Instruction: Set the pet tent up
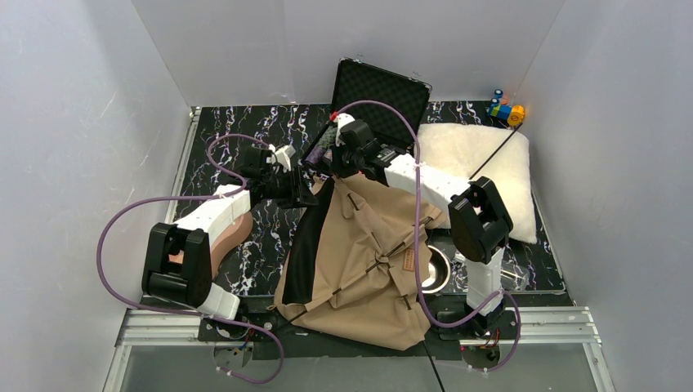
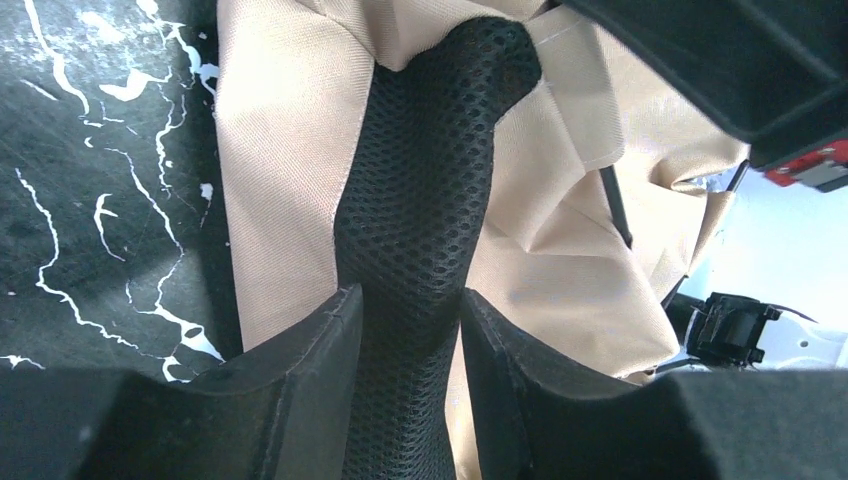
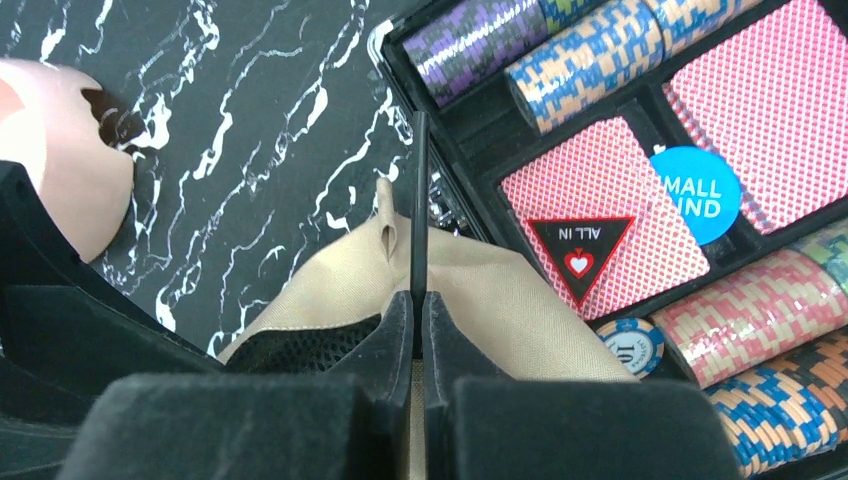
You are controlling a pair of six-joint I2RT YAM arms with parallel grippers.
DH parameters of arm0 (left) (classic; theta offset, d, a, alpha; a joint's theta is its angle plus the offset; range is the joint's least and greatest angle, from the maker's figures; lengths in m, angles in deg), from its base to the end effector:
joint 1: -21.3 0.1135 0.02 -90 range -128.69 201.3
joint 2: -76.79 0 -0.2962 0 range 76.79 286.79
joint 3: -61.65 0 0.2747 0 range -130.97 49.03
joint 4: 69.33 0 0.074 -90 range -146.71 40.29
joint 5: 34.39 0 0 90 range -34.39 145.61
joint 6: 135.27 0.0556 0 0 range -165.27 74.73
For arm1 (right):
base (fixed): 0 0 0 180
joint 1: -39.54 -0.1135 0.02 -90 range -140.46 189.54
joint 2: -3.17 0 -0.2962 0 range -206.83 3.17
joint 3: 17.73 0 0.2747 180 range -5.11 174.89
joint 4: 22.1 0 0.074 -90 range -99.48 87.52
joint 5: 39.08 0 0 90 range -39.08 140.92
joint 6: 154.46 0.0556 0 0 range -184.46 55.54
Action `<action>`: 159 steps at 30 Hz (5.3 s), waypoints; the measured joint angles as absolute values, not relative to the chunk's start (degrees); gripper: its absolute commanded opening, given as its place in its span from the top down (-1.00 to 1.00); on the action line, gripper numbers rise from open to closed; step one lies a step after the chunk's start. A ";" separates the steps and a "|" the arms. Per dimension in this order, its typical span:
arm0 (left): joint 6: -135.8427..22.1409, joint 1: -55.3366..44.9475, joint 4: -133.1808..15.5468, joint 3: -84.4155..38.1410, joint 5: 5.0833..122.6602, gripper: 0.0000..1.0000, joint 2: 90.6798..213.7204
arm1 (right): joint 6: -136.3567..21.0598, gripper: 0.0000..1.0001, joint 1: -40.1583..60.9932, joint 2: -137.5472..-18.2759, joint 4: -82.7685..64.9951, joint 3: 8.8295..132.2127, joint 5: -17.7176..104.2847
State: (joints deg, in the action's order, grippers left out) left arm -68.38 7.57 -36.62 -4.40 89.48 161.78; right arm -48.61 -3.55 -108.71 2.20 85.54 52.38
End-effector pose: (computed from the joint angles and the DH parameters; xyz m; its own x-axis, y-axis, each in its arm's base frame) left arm 0.3118 -0.1081 0.2252 -0.9099 -0.1132 -0.3991 0.1912 0.7394 -0.6455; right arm 0.3740 0.3479 0.2768 -0.5639 -0.1537 -0.8114 -0.5336 0.8177 0.2160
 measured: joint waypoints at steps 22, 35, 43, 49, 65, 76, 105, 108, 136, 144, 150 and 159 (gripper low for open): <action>-70.18 6.87 -35.85 -7.85 81.17 -0.72 159.71 | -46.35 0.97 -7.76 -93.41 -7.13 65.26 51.35; -75.99 12.25 -37.03 -8.42 77.04 -0.40 164.47 | -45.74 0.97 -11.61 -93.43 -7.77 62.17 51.11; -79.66 13.95 -39.39 -7.28 79.36 -0.24 168.47 | -45.81 0.97 -12.29 -93.43 -8.01 61.71 51.18; -81.41 13.62 -38.89 -4.62 81.70 -0.04 171.34 | -46.53 0.97 -12.64 -93.43 -8.07 61.61 51.15; -84.41 13.19 -40.92 -4.55 85.39 0.80 174.86 | -50.27 0.97 -14.13 -94.28 -8.36 61.56 50.74; -84.78 13.19 -41.75 -4.55 86.35 1.00 174.86 | -53.46 0.97 -15.24 -96.36 -6.26 63.00 50.74; -84.71 13.19 -41.73 -4.55 86.42 1.00 174.86 | -54.40 0.97 -15.98 -102.37 0.52 68.36 51.00; -84.71 13.21 -41.73 -4.55 86.44 1.00 174.86 | -54.40 0.97 -15.98 -102.80 1.02 68.93 50.89; -84.73 13.19 -41.71 -4.57 86.57 1.00 175.03 | -54.86 0.97 -17.34 -101.45 -0.60 68.10 53.14; -84.73 13.19 -41.71 -4.57 86.57 1.00 175.03 | -55.10 0.97 -17.54 -101.54 -0.42 68.18 53.76; -84.73 13.19 -41.71 -4.57 86.57 1.00 175.03 | -55.25 0.97 -17.54 -102.65 0.01 68.62 53.73; -84.73 13.19 -41.71 -4.57 86.57 1.00 175.03 | -55.23 0.97 -17.54 -103.22 0.85 69.41 53.73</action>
